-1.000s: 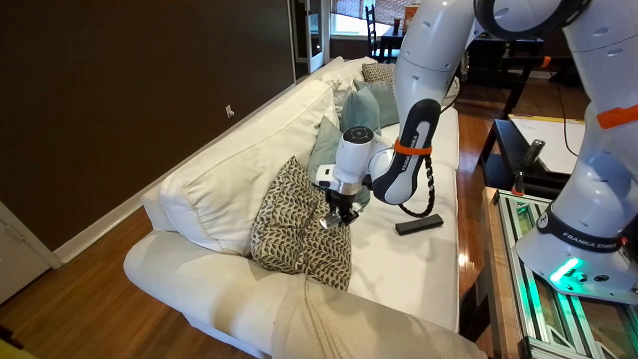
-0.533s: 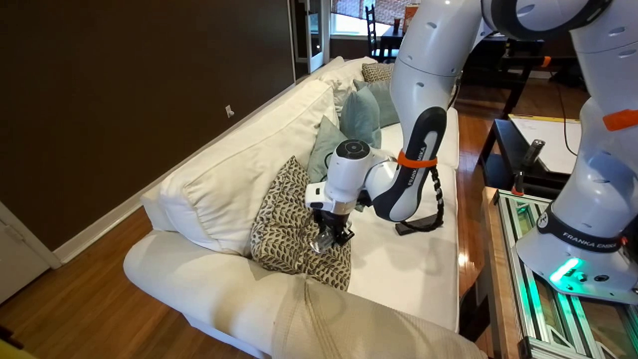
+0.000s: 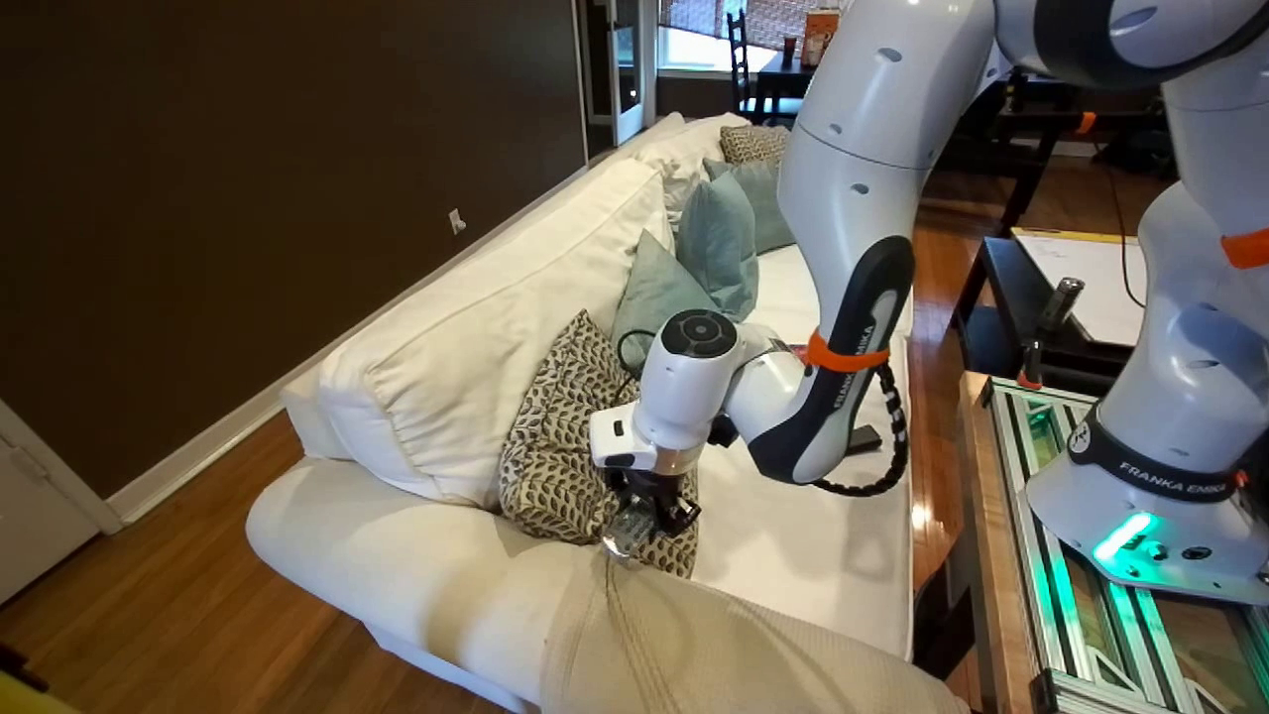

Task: Put the grey remote control on the left armrest of the sofa.

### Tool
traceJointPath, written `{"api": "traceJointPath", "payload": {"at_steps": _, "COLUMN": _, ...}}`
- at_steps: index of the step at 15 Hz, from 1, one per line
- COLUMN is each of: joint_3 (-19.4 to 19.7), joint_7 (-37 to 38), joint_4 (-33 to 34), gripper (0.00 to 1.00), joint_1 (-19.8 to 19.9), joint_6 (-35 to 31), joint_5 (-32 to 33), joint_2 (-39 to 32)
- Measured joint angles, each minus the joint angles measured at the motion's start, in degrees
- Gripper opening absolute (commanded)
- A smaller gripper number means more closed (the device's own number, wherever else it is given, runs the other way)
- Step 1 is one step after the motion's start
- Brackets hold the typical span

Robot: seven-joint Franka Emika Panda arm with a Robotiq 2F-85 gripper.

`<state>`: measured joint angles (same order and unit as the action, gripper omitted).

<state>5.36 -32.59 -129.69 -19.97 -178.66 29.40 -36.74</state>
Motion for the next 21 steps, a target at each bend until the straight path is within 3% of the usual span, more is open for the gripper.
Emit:
{"api": "traceJointPath", "payload": {"at_steps": 7, "joint_3": 0.10, "joint_7": -0.02, "joint_4": 0.06, "gripper": 0.54, "joint_1": 0.50, "joint_6": 0.00, "joint_5": -0.01, "joint_2": -0.07}}
{"api": "traceJointPath", "payload": {"at_steps": 8, "joint_3": 0.10, "joint_7": -0.02, "joint_4": 0.06, "gripper": 0.29, "joint_1": 0.50, "joint_6": 0.00, "joint_5": -0.01, "joint_2": -0.07}}
{"api": "traceJointPath", "payload": {"at_steps": 15, "joint_3": -1.71, "joint_7": 0.14, "joint_4": 1.56, "gripper": 0.29, "joint_1": 0.73, "joint_6": 0.00, "joint_5": 0.05, "joint_2": -0.08}}
{"api": "traceJointPath", "payload": {"at_steps": 21, "joint_3": -9.92, "joint_7": 0.23, "joint_4": 3.97, "gripper": 0.29, "joint_1": 5.23, "joint_6": 1.87, "joint_5": -0.17, "joint_2": -0.40}}
